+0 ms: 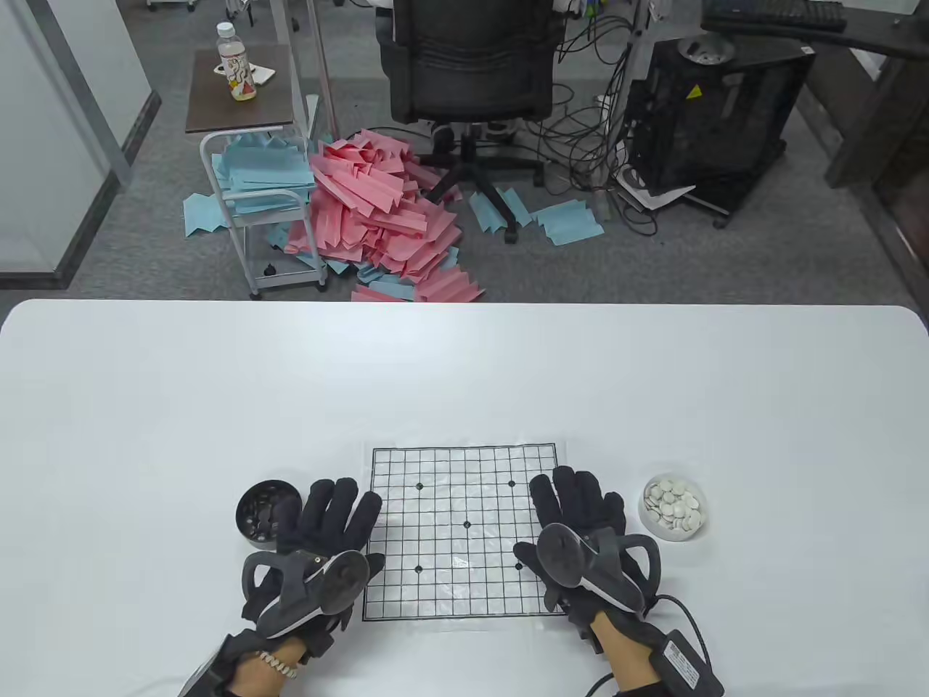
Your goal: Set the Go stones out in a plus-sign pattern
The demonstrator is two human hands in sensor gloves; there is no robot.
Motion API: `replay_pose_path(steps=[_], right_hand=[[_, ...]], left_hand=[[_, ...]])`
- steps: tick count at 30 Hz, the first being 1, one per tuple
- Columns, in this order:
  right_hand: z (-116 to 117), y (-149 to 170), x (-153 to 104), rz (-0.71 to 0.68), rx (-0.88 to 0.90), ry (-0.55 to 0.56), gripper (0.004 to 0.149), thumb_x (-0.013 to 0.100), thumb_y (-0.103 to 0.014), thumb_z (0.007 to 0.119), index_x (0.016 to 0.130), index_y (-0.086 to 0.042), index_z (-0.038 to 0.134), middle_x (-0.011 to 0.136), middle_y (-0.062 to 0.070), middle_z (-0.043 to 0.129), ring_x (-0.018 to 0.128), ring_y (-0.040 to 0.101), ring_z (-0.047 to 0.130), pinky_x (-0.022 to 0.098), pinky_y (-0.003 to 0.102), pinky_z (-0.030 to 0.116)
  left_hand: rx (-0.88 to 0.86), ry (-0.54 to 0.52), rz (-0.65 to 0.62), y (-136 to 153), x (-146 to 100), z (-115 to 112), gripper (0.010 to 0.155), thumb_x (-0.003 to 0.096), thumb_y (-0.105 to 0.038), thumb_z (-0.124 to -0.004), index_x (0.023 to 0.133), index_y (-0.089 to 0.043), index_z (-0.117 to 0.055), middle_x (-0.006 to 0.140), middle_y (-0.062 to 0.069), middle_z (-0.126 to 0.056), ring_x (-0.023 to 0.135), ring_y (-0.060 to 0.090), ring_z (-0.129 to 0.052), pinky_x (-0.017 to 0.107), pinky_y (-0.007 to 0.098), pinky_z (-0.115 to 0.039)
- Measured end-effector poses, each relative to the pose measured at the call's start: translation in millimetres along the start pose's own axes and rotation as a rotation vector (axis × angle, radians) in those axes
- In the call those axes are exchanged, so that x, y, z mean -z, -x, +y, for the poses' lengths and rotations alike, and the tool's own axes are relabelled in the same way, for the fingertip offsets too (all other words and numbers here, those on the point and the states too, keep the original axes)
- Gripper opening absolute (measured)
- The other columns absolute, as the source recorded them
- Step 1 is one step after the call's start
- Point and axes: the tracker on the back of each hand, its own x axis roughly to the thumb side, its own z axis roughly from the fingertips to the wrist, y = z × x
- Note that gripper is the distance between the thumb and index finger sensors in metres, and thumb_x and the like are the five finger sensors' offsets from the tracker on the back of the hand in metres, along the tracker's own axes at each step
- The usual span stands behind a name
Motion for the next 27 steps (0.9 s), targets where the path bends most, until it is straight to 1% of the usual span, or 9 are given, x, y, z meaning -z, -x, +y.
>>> replay_pose_path(steps=[27], right_hand=[[3.5, -0.8, 0.8, -0.023, 0.008, 0.003, 0.087, 0.04, -0.06, 0.076, 0.111, -0.031, 0.035, 0.119, 0.01, 0.033, 0.112, 0.043, 0.038, 0.075, 0.071, 0.041]], left_hand=[[-0.018, 0.013, -0.007, -1.6, 0.0, -1.2, 0.079, 0.0395, -0.059, -0.075, 0.109, -0.034, -0.048, 0.122, 0.007, -0.047, 0.115, 0.041, -0.048, 0.075, 0.071, -0.04]])
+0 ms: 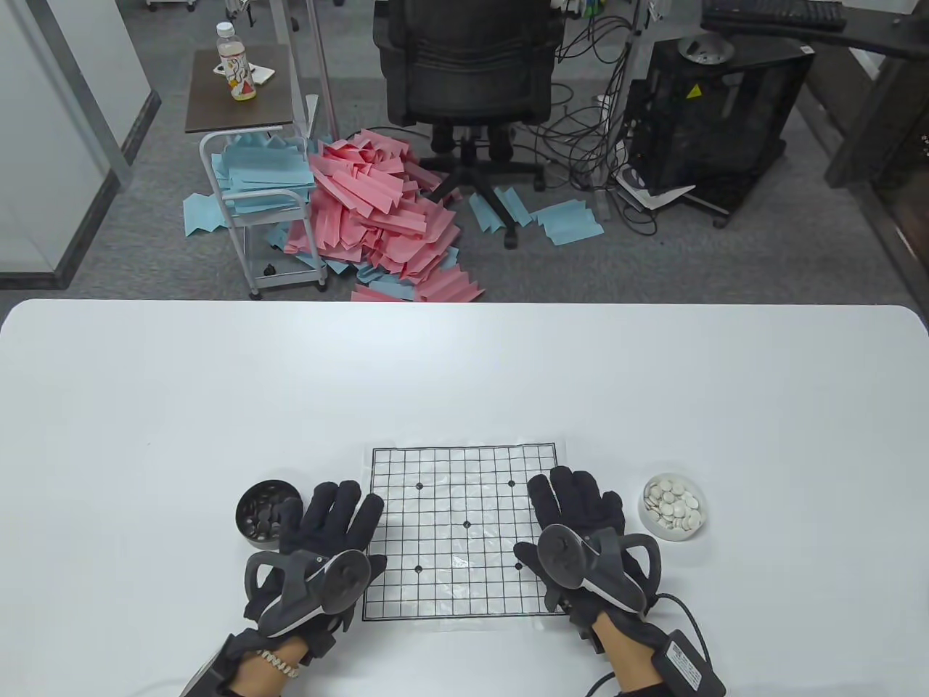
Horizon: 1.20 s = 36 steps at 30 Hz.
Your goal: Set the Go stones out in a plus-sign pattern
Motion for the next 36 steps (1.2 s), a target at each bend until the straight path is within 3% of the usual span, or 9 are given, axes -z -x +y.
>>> replay_pose_path(steps=[8, 17, 24, 28, 31, 36], right_hand=[[1.3, -1.9, 0.1, -0.005, -0.009, 0.007, 0.086, 0.04, -0.06, 0.076, 0.111, -0.031, 0.036, 0.119, 0.01, 0.035, 0.112, 0.043, 0.04, 0.075, 0.071, 0.042], [1.5, -2.1, 0.8, -0.004, -0.009, 0.011, 0.085, 0.041, -0.059, 0.076, 0.111, -0.031, 0.037, 0.119, 0.01, 0.035, 0.112, 0.042, 0.04, 0.075, 0.071, 0.042], [3.2, -0.4, 1.9, 0.005, -0.01, 0.002, 0.085, 0.041, -0.059, 0.076, 0.111, -0.031, 0.037, 0.119, 0.009, 0.035, 0.112, 0.042, 0.04, 0.075, 0.071, 0.042], [2.8, 0.3, 2.0, 0.007, -0.006, 0.002, 0.085, 0.041, -0.059, 0.076, 0.111, -0.031, 0.037, 0.119, 0.009, 0.036, 0.112, 0.042, 0.041, 0.075, 0.071, 0.043], [2.7, 0.6, 1.9, 0.008, -0.005, 0.002, 0.085, 0.041, -0.059, 0.076, 0.111, -0.031, 0.036, 0.119, 0.009, 0.036, 0.112, 0.042, 0.041, 0.075, 0.071, 0.042], [2.5, 0.6, 1.7, 0.007, -0.008, 0.0, 0.085, 0.041, -0.059, 0.076, 0.111, -0.031, 0.037, 0.119, 0.009, 0.036, 0.112, 0.041, 0.041, 0.075, 0.071, 0.042]], left_hand=[[-0.038, -0.027, 0.051, 13.8, 3.0, 12.4, 0.075, 0.0396, -0.056, -0.077, 0.107, -0.033, -0.056, 0.12, 0.005, -0.057, 0.112, 0.037, -0.062, 0.077, 0.065, -0.046], [0.056, -0.035, 0.168, 56.2, 14.1, 39.0, 0.065, 0.0395, -0.045, -0.085, 0.101, -0.031, -0.07, 0.111, 0.004, -0.077, 0.102, 0.035, -0.082, 0.073, 0.061, -0.061], [0.16, 0.112, 0.292, 85.6, 31.3, 30.7, 0.057, 0.037, -0.041, -0.09, 0.092, -0.03, -0.083, 0.099, 0.002, -0.093, 0.088, 0.032, -0.097, 0.067, 0.058, -0.071], [0.161, 0.262, 0.37, 94.1, 44.4, 16.6, 0.053, 0.0362, -0.04, -0.092, 0.088, -0.031, -0.087, 0.093, 0.0, -0.099, 0.078, 0.029, -0.102, 0.06, 0.054, -0.077], [0.134, 0.371, 0.419, 98.2, 52.4, 5.5, 0.051, 0.0362, -0.039, -0.093, 0.086, -0.032, -0.089, 0.091, 0.0, -0.1, 0.076, 0.028, -0.102, 0.058, 0.052, -0.078], [0.144, 0.441, 0.462, 98.8, 62.9, -7.5, 0.054, 0.0368, -0.038, -0.092, 0.09, -0.031, -0.086, 0.095, 0.002, -0.096, 0.072, 0.029, -0.096, 0.058, 0.05, -0.075]])
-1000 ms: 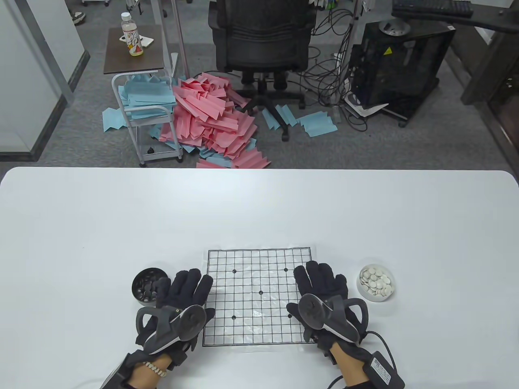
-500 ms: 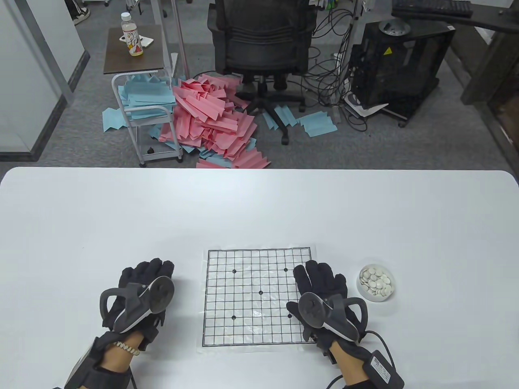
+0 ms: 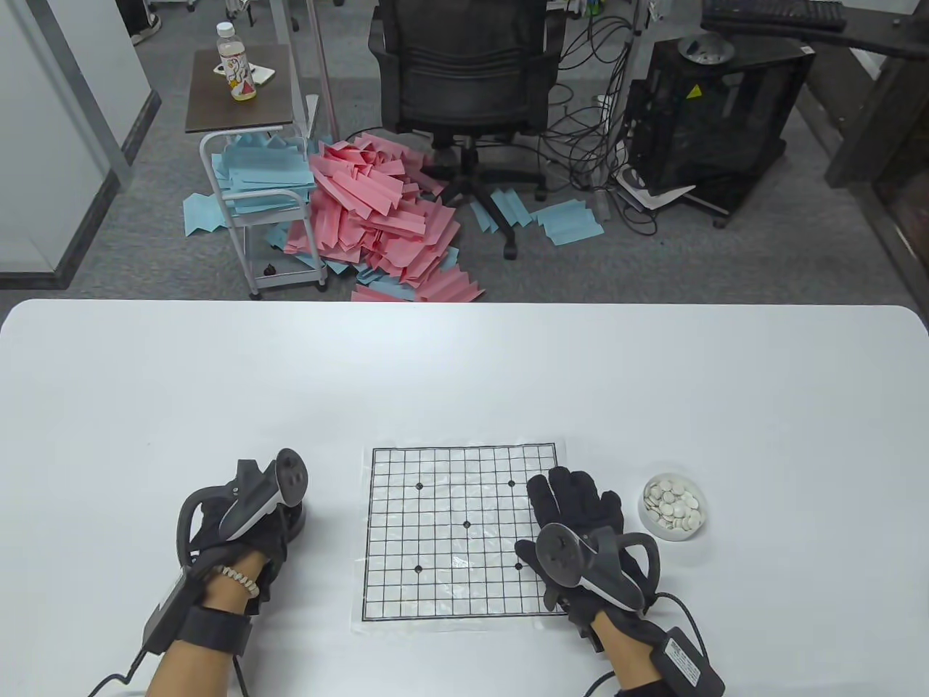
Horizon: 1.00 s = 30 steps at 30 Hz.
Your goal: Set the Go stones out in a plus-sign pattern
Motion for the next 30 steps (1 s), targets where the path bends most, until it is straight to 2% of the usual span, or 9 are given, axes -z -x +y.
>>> replay_pose_path(steps=[4, 12, 17, 23, 30], right_hand=[[-0.2, 0.7, 0.2, 0.001, 0.003, 0.001, 0.085, 0.041, -0.059, 0.076, 0.111, -0.031, 0.037, 0.119, 0.009, 0.036, 0.112, 0.042, 0.041, 0.075, 0.071, 0.042], [-0.4, 1.6, 0.4, 0.004, -0.002, -0.007, 0.085, 0.041, -0.059, 0.076, 0.111, -0.031, 0.036, 0.119, 0.009, 0.036, 0.112, 0.042, 0.042, 0.075, 0.071, 0.042], [-0.4, 1.6, 0.3, 0.002, -0.004, -0.006, 0.085, 0.041, -0.059, 0.076, 0.111, -0.031, 0.037, 0.119, 0.009, 0.036, 0.112, 0.042, 0.042, 0.075, 0.071, 0.042], [-0.3, 1.0, 0.1, 0.0, -0.007, -0.008, 0.085, 0.041, -0.059, 0.076, 0.111, -0.031, 0.037, 0.119, 0.009, 0.036, 0.112, 0.042, 0.042, 0.075, 0.071, 0.042], [-0.4, 0.7, 0.0, -0.001, -0.005, -0.006, 0.085, 0.041, -0.059, 0.076, 0.111, -0.031, 0.037, 0.119, 0.009, 0.036, 0.112, 0.042, 0.042, 0.075, 0.071, 0.042]], left_hand=[[0.018, -0.002, 0.02, -3.6, 5.3, -2.8, 0.053, 0.0347, -0.038, -0.095, 0.087, -0.031, -0.088, 0.089, 0.0, -0.099, 0.066, 0.026, -0.099, 0.057, 0.05, -0.076], [0.05, -0.107, 0.023, -5.2, 4.8, -6.0, 0.04, 0.0345, -0.035, -0.095, 0.075, -0.032, -0.096, 0.074, -0.004, -0.107, 0.054, 0.024, -0.103, 0.054, 0.051, -0.079], [0.075, -0.107, 0.019, -7.5, 5.0, -7.5, 0.041, 0.0351, -0.035, -0.094, 0.076, -0.031, -0.095, 0.074, -0.003, -0.106, 0.055, 0.025, -0.102, 0.055, 0.052, -0.078], [0.092, 0.013, 0.003, -7.3, 8.3, -3.4, 0.049, 0.0341, -0.033, -0.096, 0.083, -0.031, -0.091, 0.082, -0.003, -0.102, 0.061, 0.024, -0.101, 0.058, 0.053, -0.076], [0.113, -0.056, 0.014, -9.4, 8.2, -6.8, 0.045, 0.0323, -0.032, -0.097, 0.077, -0.03, -0.094, 0.072, -0.002, -0.107, 0.053, 0.023, -0.102, 0.057, 0.053, -0.077]])
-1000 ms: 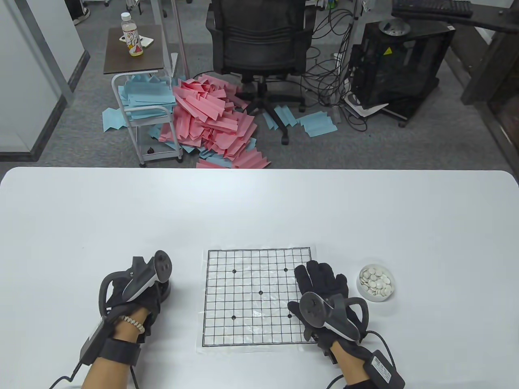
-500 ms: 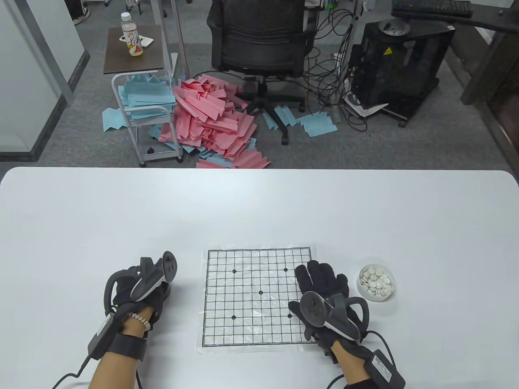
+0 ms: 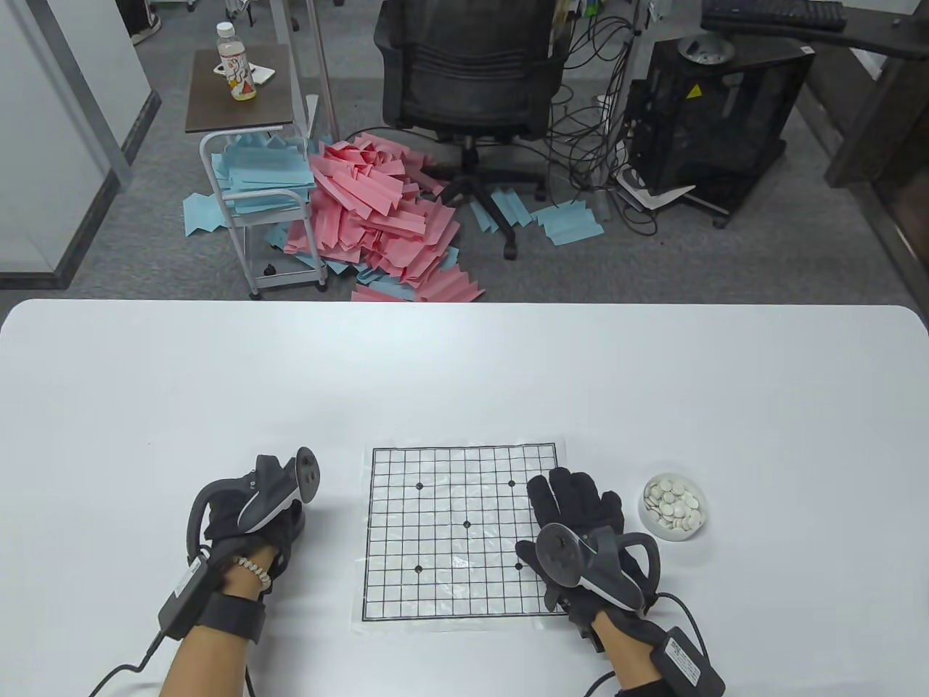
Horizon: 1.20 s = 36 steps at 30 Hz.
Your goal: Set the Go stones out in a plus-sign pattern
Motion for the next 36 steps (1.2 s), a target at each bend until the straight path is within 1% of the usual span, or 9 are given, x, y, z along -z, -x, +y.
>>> replay_pose_path(steps=[7, 9, 11, 14, 17, 23, 27, 31, 36], right_hand=[[-0.1, -0.5, -0.1, -0.001, -0.001, -0.003, 0.085, 0.041, -0.059, 0.076, 0.111, -0.031, 0.037, 0.119, 0.01, 0.036, 0.112, 0.042, 0.042, 0.075, 0.071, 0.042], [0.0, -0.6, -0.1, -0.002, -0.003, -0.003, 0.085, 0.041, -0.059, 0.076, 0.111, -0.031, 0.037, 0.119, 0.01, 0.036, 0.112, 0.042, 0.042, 0.075, 0.071, 0.042], [0.2, -0.7, -0.2, -0.002, -0.003, -0.006, 0.085, 0.041, -0.059, 0.076, 0.111, -0.031, 0.037, 0.119, 0.009, 0.036, 0.112, 0.042, 0.042, 0.075, 0.071, 0.042], [0.1, -0.9, -0.3, -0.002, -0.006, -0.008, 0.085, 0.041, -0.059, 0.076, 0.111, -0.031, 0.037, 0.119, 0.009, 0.036, 0.112, 0.042, 0.042, 0.075, 0.071, 0.042], [0.2, -1.2, -0.2, -0.003, -0.005, -0.007, 0.085, 0.041, -0.059, 0.076, 0.111, -0.031, 0.037, 0.119, 0.01, 0.036, 0.112, 0.042, 0.042, 0.075, 0.071, 0.042], [-0.1, -1.8, -0.5, -0.003, -0.007, -0.009, 0.085, 0.041, -0.059, 0.076, 0.111, -0.031, 0.037, 0.119, 0.009, 0.036, 0.112, 0.042, 0.042, 0.075, 0.071, 0.042], [0.0, -1.7, -0.4, -0.003, -0.004, -0.008, 0.085, 0.041, -0.059, 0.076, 0.111, -0.031, 0.037, 0.119, 0.009, 0.036, 0.112, 0.042, 0.042, 0.075, 0.071, 0.042], [-0.2, -1.5, -0.3, -0.003, -0.006, -0.01, 0.085, 0.041, -0.059, 0.076, 0.111, -0.031, 0.037, 0.119, 0.009, 0.036, 0.112, 0.042, 0.042, 0.075, 0.071, 0.042], [-0.3, -0.9, 0.0, -0.001, -0.004, -0.008, 0.084, 0.041, -0.059, 0.076, 0.111, -0.031, 0.037, 0.119, 0.009, 0.036, 0.112, 0.042, 0.042, 0.075, 0.071, 0.042]], left_hand=[[0.059, -0.013, -0.002, -4.4, -0.3, 0.0, 0.041, 0.0341, -0.033, -0.095, 0.075, -0.031, -0.094, 0.071, -0.003, -0.107, 0.052, 0.023, -0.103, 0.059, 0.054, -0.077], [0.056, 0.023, -0.018, -5.1, -0.2, 2.0, 0.043, 0.035, -0.035, -0.093, 0.078, -0.03, -0.093, 0.075, -0.002, -0.106, 0.056, 0.025, -0.103, 0.06, 0.055, -0.076], [0.042, 0.102, -0.041, -4.1, 0.4, 5.3, 0.047, 0.0363, -0.036, -0.091, 0.083, -0.029, -0.091, 0.083, 0.001, -0.103, 0.063, 0.026, -0.101, 0.062, 0.056, -0.074], [-0.011, 0.17, -0.042, 0.7, 2.5, 6.0, 0.053, 0.0352, -0.039, -0.091, 0.087, -0.029, -0.088, 0.089, 0.003, -0.098, 0.069, 0.028, -0.097, 0.064, 0.057, -0.07], [-0.007, 0.121, -0.024, 0.7, 3.8, 4.5, 0.05, 0.0331, -0.04, -0.093, 0.083, -0.03, -0.091, 0.085, -0.001, -0.1, 0.064, 0.026, -0.098, 0.063, 0.056, -0.072], [-0.026, 0.059, -0.016, 1.3, 3.1, -1.3, 0.042, 0.0347, -0.036, -0.091, 0.076, -0.029, -0.094, 0.074, -0.003, -0.104, 0.057, 0.025, -0.099, 0.062, 0.055, -0.072], [-0.014, 0.026, -0.028, 1.1, 0.0, -2.3, 0.041, 0.0355, -0.038, -0.091, 0.076, -0.03, -0.095, 0.074, -0.003, -0.105, 0.056, 0.024, -0.1, 0.062, 0.055, -0.073], [-0.037, 0.003, -0.032, 1.4, -2.1, -0.8, 0.041, 0.0383, -0.04, -0.084, 0.075, -0.028, -0.096, 0.075, -0.002, -0.105, 0.058, 0.027, -0.101, 0.062, 0.056, -0.073], [-0.032, -0.081, -0.034, 1.5, -7.5, 7.8, 0.04, 0.0367, -0.041, -0.087, 0.072, -0.029, -0.099, 0.074, -0.002, -0.107, 0.058, 0.027, -0.102, 0.061, 0.055, -0.075]])
